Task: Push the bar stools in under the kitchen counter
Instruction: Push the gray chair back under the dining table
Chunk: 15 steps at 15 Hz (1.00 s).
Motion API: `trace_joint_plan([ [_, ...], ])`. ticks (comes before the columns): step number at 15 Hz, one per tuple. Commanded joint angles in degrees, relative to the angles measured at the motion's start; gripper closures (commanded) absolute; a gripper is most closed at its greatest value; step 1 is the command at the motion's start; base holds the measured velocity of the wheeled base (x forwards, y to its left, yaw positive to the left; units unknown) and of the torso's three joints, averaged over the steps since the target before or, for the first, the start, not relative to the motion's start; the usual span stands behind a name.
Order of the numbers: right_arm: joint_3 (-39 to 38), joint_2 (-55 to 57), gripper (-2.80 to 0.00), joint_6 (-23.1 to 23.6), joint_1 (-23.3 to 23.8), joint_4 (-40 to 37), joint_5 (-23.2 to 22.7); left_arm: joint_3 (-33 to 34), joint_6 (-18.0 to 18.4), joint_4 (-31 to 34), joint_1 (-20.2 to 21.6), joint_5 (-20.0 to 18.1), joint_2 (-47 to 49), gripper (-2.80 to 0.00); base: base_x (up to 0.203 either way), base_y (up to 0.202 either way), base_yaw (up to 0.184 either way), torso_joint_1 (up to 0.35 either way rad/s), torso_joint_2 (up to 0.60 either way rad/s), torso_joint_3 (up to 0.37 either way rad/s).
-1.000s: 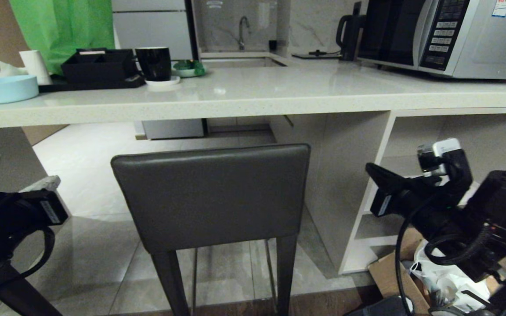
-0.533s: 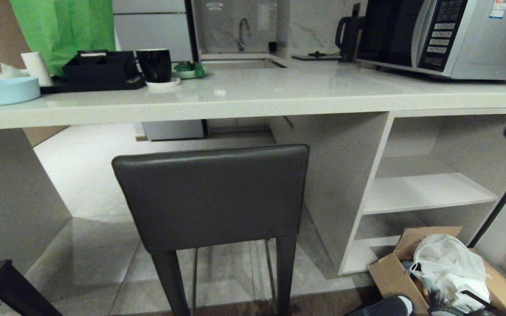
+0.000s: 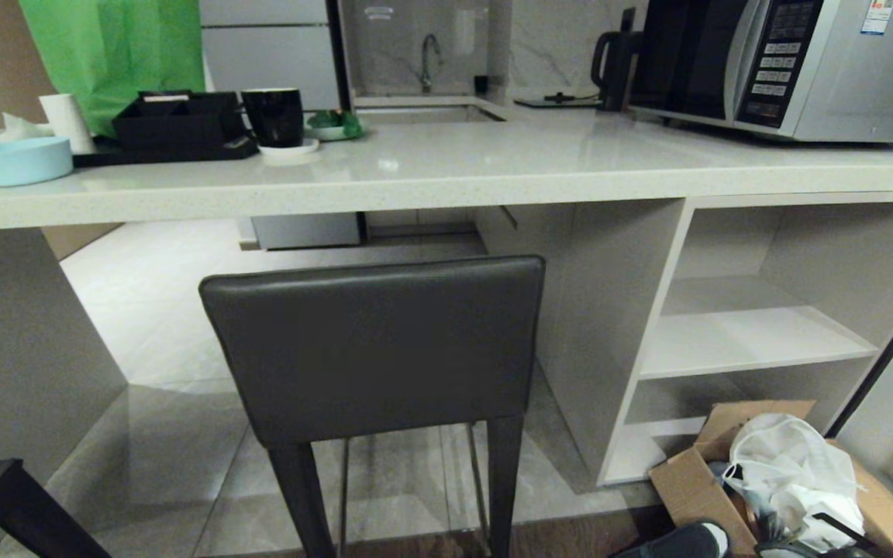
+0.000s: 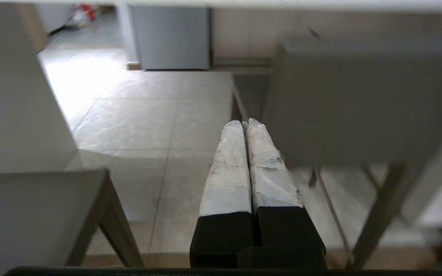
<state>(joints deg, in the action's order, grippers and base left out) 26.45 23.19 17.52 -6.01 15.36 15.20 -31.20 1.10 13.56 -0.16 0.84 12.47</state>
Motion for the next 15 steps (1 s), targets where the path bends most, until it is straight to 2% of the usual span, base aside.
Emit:
trace_joint_plan([
  [1, -0.75, -18.03, 0.00, 0.14, 3.38, -17.37, -2.25, 8.16, 3.67, 2.05, 0.30, -1.44, -11.64, 0.00, 0.000, 0.000, 0.000, 0.000, 0.00, 0.000],
  [2, -1.61, -21.79, 0.00, -0.69, 4.15, -22.74, -3.56, 12.39, 4.61, 0.97, 0.34, -1.41, -12.56, 0.00, 0.000, 0.000, 0.000, 0.000, 0.00, 0.000],
  [3, -3.08, -23.47, 0.00, -3.50, 4.83, -25.09, -5.46, 16.34, 4.82, -0.75, 0.38, -1.22, -12.56, 0.00, 0.000, 0.000, 0.000, 0.000, 0.00, 0.000],
  [6, -15.01, -23.30, 0.00, -10.85, 5.58, -24.48, -11.53, 29.36, 4.41, -12.06, 0.41, -0.98, -12.53, 0.00, 0.000, 0.000, 0.000, 0.000, 0.00, 0.000],
  [7, -19.93, -23.26, 0.00, -11.26, 5.63, -21.13, -13.56, 31.43, 3.25, -14.35, 0.41, -1.03, -12.52, 0.00, 0.000, 0.000, 0.000, 0.000, 0.00, 0.000],
  [8, -24.58, -23.24, 0.00, -11.52, 5.65, -16.26, -15.61, 31.20, 2.16, -12.63, 0.36, -1.22, -12.50, 0.00, 0.000, 0.000, 0.000, 0.000, 0.00, 0.000],
  [11, -26.17, -23.19, 0.00, -15.94, 5.66, -14.76, -15.76, 31.03, 2.16, -12.50, 0.33, -1.55, -12.56, 0.00, 0.000, 0.000, 0.000, 0.000, 0.00, 0.000],
  [13, -26.37, -23.13, 0.00, -13.67, 5.66, -15.32, -15.29, 31.38, 0.49, -14.08, 0.33, -1.10, -12.47, 0.00, 0.000, 0.000, 0.000, 0.000, 0.00, 0.000],
  [15, -26.36, -23.15, 0.00, -5.66, 5.66, -15.39, -18.73, 31.38, 0.63, -13.87, 0.36, -1.10, -12.52, 0.00, 0.000, 0.000, 0.000, 0.000, 0.00, 0.000],
])
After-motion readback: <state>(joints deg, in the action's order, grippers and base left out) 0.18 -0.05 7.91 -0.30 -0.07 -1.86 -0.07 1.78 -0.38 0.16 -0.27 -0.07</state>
